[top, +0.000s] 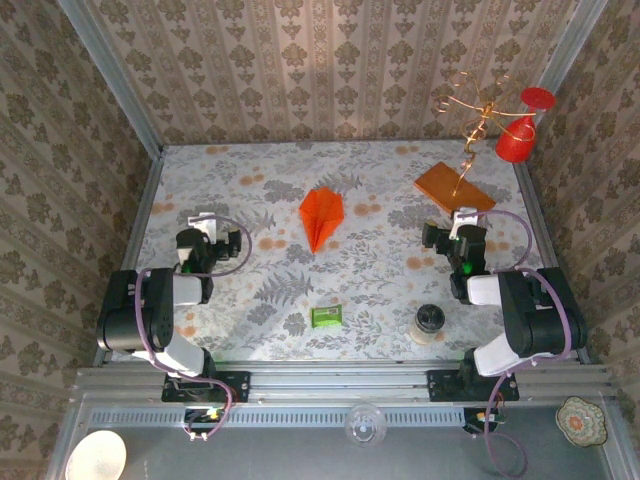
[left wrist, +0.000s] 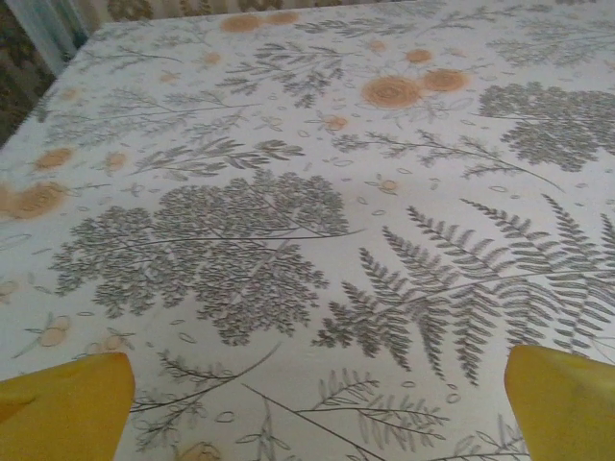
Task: Fold a paper plane with a square sheet of paper (pick it up from the middle)
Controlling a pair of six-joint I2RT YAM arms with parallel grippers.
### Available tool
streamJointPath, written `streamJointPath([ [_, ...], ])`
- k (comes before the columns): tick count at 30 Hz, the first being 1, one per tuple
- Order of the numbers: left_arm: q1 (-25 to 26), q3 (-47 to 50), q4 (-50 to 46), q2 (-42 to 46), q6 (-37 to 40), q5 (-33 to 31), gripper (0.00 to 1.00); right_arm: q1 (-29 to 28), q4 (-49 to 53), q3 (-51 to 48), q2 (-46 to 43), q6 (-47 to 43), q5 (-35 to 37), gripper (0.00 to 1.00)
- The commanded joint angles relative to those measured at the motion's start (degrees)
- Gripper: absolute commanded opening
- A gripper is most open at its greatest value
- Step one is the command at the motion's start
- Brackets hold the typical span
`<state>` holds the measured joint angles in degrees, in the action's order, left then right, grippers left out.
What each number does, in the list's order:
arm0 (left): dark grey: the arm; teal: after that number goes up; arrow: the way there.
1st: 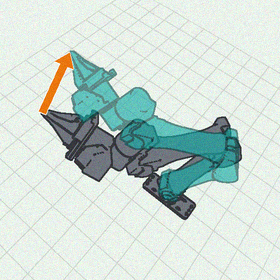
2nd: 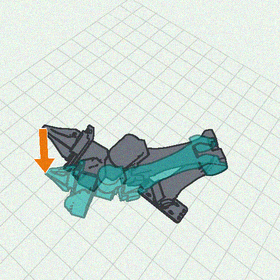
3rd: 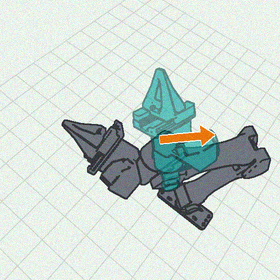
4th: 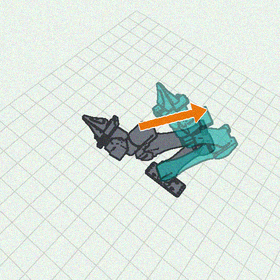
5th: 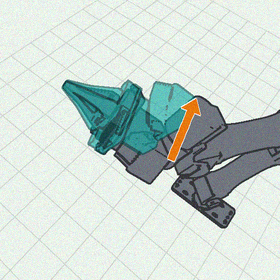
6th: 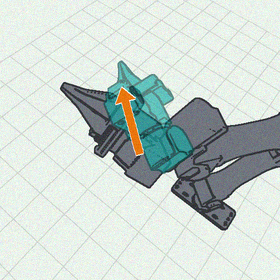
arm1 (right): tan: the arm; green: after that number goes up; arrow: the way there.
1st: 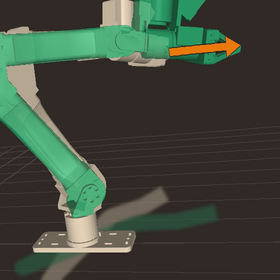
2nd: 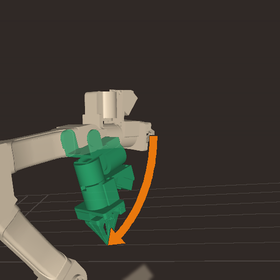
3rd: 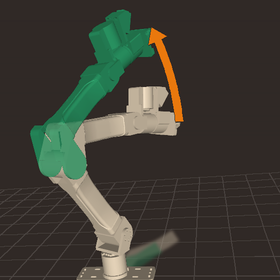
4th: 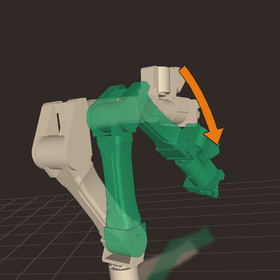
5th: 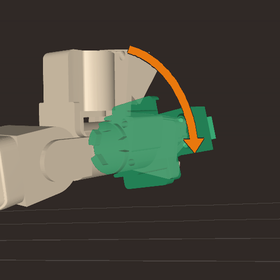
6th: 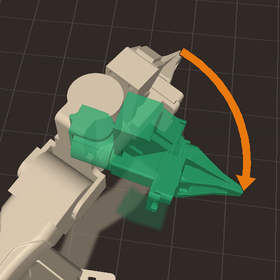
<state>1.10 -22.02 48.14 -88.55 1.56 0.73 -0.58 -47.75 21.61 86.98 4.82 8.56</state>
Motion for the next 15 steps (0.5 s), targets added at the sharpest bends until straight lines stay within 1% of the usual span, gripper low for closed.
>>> streamJointPath([
  [1,0.0,-1.0,2.1,0.0,1.6,-2.3,1.0,-0.2,-1.9,1.2,0.5,-0.9,-0.2,1.0],
  [3,0.5,-0.8,2.7,0.0,1.9,-3.3,1.0,-0.2,-2.0,1.1,0.5,-0.9,-0.3,1.0],
  [9,0.4,-0.9,2.4,0.0,1.8,-2.8,1.0,-0.2,-1.9,1.2,0.5,-0.9,-0.2,1.0],
  [13,-0.5,-1.2,1.9,0.0,1.8,-0.3,1.0,-0.3,-1.8,1.2,0.5,-0.9,-0.1,1.0],
  [15,-0.5,-1.3,1.7,0.0,1.8,-0.2,1.0,-0.3,-1.7,1.3,0.5,-1.0,-0.1,1.0],
])
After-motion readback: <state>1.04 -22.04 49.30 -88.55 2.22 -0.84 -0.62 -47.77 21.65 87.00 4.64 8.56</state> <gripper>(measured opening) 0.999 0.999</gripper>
